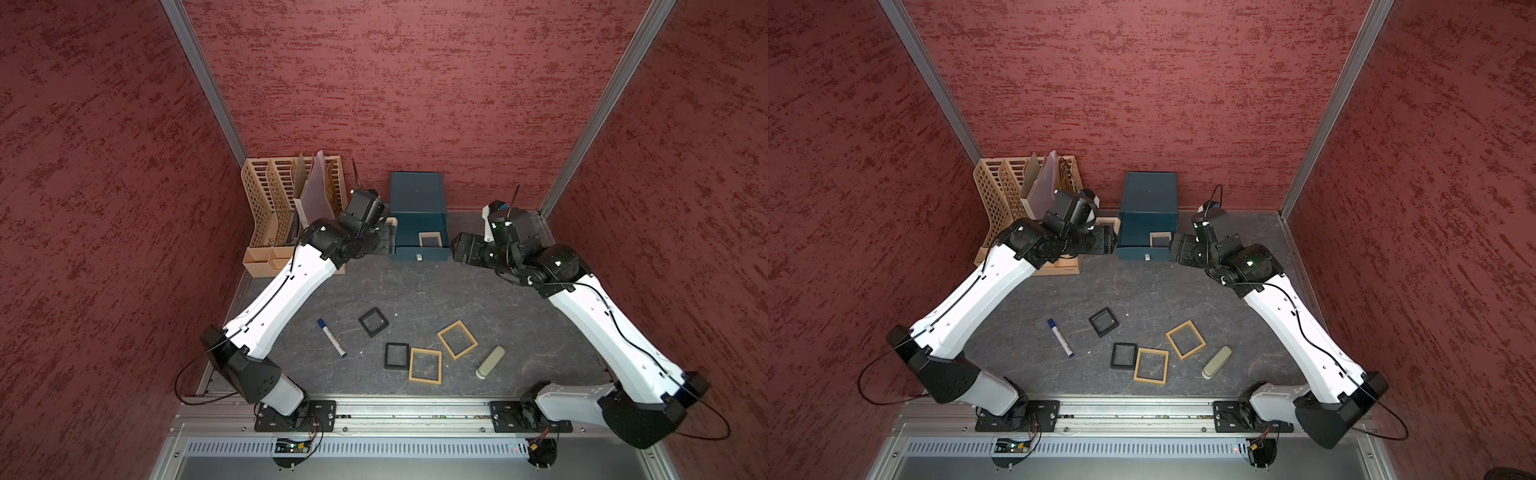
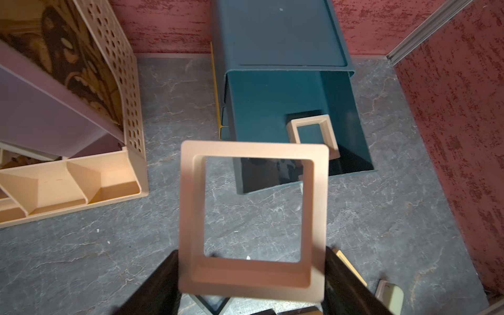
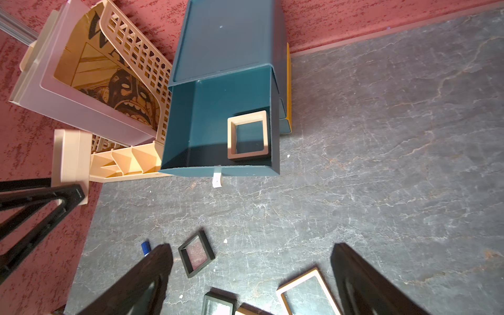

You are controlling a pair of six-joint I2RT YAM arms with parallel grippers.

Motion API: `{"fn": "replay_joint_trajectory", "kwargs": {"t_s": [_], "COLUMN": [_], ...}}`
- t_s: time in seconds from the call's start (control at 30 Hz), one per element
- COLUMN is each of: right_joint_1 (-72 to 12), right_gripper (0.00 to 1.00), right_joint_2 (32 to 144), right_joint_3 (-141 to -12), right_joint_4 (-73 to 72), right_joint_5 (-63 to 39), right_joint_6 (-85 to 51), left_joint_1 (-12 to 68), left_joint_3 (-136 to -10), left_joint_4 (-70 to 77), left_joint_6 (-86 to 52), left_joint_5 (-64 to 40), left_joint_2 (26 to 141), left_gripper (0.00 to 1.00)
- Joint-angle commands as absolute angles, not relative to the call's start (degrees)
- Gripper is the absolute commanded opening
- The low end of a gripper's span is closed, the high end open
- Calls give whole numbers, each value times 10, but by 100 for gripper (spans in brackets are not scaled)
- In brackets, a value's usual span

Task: Place the brooch boxes into the drawer by color
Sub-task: Place the brooch box in the drawer.

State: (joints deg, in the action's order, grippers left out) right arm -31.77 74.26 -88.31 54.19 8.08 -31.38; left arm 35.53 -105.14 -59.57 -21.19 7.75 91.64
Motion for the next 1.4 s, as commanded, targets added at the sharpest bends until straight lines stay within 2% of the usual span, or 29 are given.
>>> {"fn": "replay_joint_trajectory", "kwargs": {"t_s": [0.0, 0.4, 1.37], "right_joint_1": [-317, -309, -307], "right_gripper": [97, 97, 97], "right_joint_2": [741, 732, 721], "right_joint_3": [-878, -853, -839], "right_joint_4": [533, 534, 534], "right_joint_5": [106, 128, 123], "right_joint_6": [-324, -339, -348], "left_joint_1": [367, 372, 374], "left_joint_3": [-1113, -1325, -1492], "left_joint_4": [-640, -728, -783], "left_joint_6": [-226, -267, -276], "left_joint_5": [62, 73, 168], "left_joint_2": [966, 1148, 1333], "left_gripper": [55, 52, 49]}}
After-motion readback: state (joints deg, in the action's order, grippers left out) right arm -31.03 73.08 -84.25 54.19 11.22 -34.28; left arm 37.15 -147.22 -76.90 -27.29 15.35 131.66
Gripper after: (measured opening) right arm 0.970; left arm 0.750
